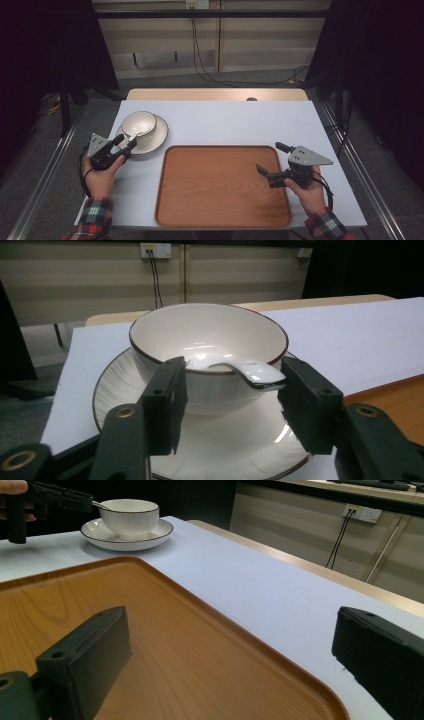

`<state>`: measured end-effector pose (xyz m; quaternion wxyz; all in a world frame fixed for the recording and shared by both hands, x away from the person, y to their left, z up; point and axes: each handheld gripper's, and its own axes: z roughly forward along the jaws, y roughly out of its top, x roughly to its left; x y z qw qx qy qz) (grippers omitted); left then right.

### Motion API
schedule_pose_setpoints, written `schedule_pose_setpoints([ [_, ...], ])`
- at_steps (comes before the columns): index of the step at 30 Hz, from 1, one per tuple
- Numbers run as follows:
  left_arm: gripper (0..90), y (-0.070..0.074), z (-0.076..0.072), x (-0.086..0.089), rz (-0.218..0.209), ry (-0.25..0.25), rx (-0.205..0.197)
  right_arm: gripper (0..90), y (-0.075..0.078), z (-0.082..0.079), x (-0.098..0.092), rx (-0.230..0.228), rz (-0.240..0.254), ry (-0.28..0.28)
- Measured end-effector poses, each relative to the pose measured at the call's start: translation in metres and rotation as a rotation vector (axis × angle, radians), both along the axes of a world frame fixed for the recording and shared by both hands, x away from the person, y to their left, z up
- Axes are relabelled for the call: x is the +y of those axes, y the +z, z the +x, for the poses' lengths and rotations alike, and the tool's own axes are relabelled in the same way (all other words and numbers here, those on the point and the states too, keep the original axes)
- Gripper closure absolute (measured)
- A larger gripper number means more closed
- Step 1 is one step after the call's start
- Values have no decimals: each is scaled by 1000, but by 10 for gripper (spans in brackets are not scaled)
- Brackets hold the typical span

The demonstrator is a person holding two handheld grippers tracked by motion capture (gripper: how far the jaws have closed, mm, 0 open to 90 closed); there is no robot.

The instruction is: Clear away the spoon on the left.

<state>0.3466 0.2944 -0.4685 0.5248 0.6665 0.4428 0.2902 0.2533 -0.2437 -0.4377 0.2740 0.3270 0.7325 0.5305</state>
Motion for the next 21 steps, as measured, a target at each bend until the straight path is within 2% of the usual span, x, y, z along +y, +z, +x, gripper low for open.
schedule_pose_setpoints([
  [6,539,2,0,0,0,-10,6,19,1,-1,0,1,1,2],
  [12,644,3,0,-2,-42,-12,21,19,1,-1,-1,-3,-5,1],
  [16,675,3,1,-2,-70,-15,43,19,1,-1,0,-2,-4,-2],
  [17,678,3,1,-2,-76,-3,46,19,1,-1,0,-2,-4,-1],
  [21,686,2,1,-2,-102,-8,48,20,2,-2,0,-3,-5,1],
])
